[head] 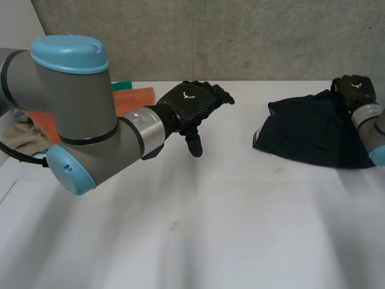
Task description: Fold the laundry.
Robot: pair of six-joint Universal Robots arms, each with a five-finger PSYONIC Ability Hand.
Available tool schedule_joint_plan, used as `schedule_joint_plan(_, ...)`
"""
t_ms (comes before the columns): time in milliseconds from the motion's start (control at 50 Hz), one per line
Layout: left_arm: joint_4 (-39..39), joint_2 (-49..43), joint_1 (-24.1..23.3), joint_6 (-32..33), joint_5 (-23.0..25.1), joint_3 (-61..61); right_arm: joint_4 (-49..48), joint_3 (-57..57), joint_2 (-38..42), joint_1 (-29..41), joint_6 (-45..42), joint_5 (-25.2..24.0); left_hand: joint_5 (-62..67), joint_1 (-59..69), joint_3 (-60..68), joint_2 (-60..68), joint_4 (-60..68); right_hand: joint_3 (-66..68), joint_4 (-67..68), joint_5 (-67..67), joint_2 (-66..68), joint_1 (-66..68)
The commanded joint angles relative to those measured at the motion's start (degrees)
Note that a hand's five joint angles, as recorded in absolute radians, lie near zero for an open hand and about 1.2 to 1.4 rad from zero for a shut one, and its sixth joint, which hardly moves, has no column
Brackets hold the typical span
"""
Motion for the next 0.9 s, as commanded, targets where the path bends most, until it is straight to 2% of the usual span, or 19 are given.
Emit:
schedule_joint_plan(20, -0.15, 1.10, 1.18, -1.09, 0.04, -0.10, -2.76, 15.20, -12.91, 4.19, 2.12, -2.90, -2.82, -2.34, -2.00, -1.76, -1.58, 11.82, 11.39, 12.27, 12.26, 14.20)
schedule_joint_plan(100, 0.03, 3.12, 2.67, -2.76, -0.14, -0.72, 2.33, 21.36, -20.47, 6.83, 3.78, -3.86, -2.82, -2.34, -2.00, -1.76, -1.58, 11.82, 11.39, 12.27, 12.26, 14.20)
schedule_joint_plan(200, 0.03, 7.59, 5.74, -5.75, -0.75, -1.86, 10.58, 29.87, -30.83, 11.04, 7.38, -7.89, -2.82, -2.34, -2.00, -1.76, -1.58, 11.82, 11.39, 12.27, 12.26, 14.20)
schedule_joint_plan(360, -0.15, 14.71, 11.19, -7.95, -2.85, -4.23, 14.56, 40.69, -45.25, 17.19, 12.92, -11.51, -2.82, -2.34, -2.00, -1.76, -1.58, 11.82, 11.39, 12.27, 12.26, 14.20)
schedule_joint_plan(420, -0.24, 17.00, 13.47, -8.83, -5.40, -5.72, 15.08, 43.24, -47.72, 19.74, 15.38, -11.51, -2.82, -2.34, -2.00, -1.76, -1.58, 11.82, 11.39, 12.27, 12.26, 14.20)
schedule_joint_plan(500, -0.32, 18.94, 15.15, -10.23, -7.86, -7.74, 17.18, 45.53, -46.16, 22.03, 16.10, -11.51, -2.82, -2.34, -2.00, -1.76, -1.58, 11.82, 11.39, 12.27, 12.26, 14.20)
schedule_joint_plan(520, -0.33, 19.12, 15.33, -10.41, -8.13, -8.18, 17.89, 45.98, -45.19, 22.47, 15.75, -11.16, -2.82, -2.34, -2.00, -1.76, -1.58, 3.97, 3.54, 4.43, 4.41, 6.35)
schedule_joint_plan(560, -0.41, 19.03, 15.42, -10.59, -8.49, -9.15, 19.56, 46.16, -43.61, 23.44, 14.61, -11.07, -2.82, -2.34, -2.00, -1.76, -1.58, -20.38, -20.80, -19.92, -19.93, -18.00)
schedule_joint_plan(580, -0.59, 19.03, 15.42, -10.41, -8.66, -10.20, 21.31, 46.16, -42.64, 23.97, 12.77, -10.90, -2.82, -2.34, -2.00, -1.76, -1.58, -38.48, -38.91, -38.03, -38.04, -36.10)
schedule_joint_plan(640, -0.85, 18.86, 15.33, -10.41, -8.66, -12.22, 25.26, 45.55, -42.37, 24.24, 9.60, -10.54, -2.82, -2.34, -2.00, -1.76, -1.58, -44.03, -44.45, -43.57, -43.58, -41.65)
schedule_joint_plan(660, -0.94, 18.86, 15.16, -10.33, -8.75, -13.80, 28.41, 44.76, -43.15, 24.06, 8.20, -11.07, -2.82, -2.34, -2.00, -1.76, -1.58, -53.71, -54.13, -53.25, -53.26, -51.33)
schedule_joint_plan(680, -0.94, 18.94, 15.07, -10.24, -8.75, -14.60, 29.92, 44.40, -43.60, 23.89, 7.58, -11.33, -2.82, -2.34, -2.00, -1.76, -1.58, -57.47, -57.89, -57.01, -57.03, -55.09)
schedule_joint_plan(800, -0.68, 19.12, 13.49, -9.18, -7.96, -20.13, 36.09, 44.13, -51.23, 21.87, 2.74, -13.09, -2.82, -2.34, -2.00, -1.76, -1.58, -58.18, -58.61, -57.73, -57.74, -55.80)
schedule_joint_plan(840, -0.68, 19.12, 12.26, -8.31, -7.96, -22.07, 35.83, 44.84, -54.84, 19.76, 0.20, -12.13, -2.82, -2.34, -2.00, -1.76, -1.58, -58.18, -58.61, -57.73, -57.74, -55.80)
schedule_joint_plan(900, -0.59, 18.86, 9.81, -7.69, -8.31, -23.56, 33.82, 46.15, -55.91, 15.82, -3.40, -9.24, -2.82, -2.34, -2.00, -1.76, -1.58, -58.18, -58.61, -57.73, -57.74, -55.80)
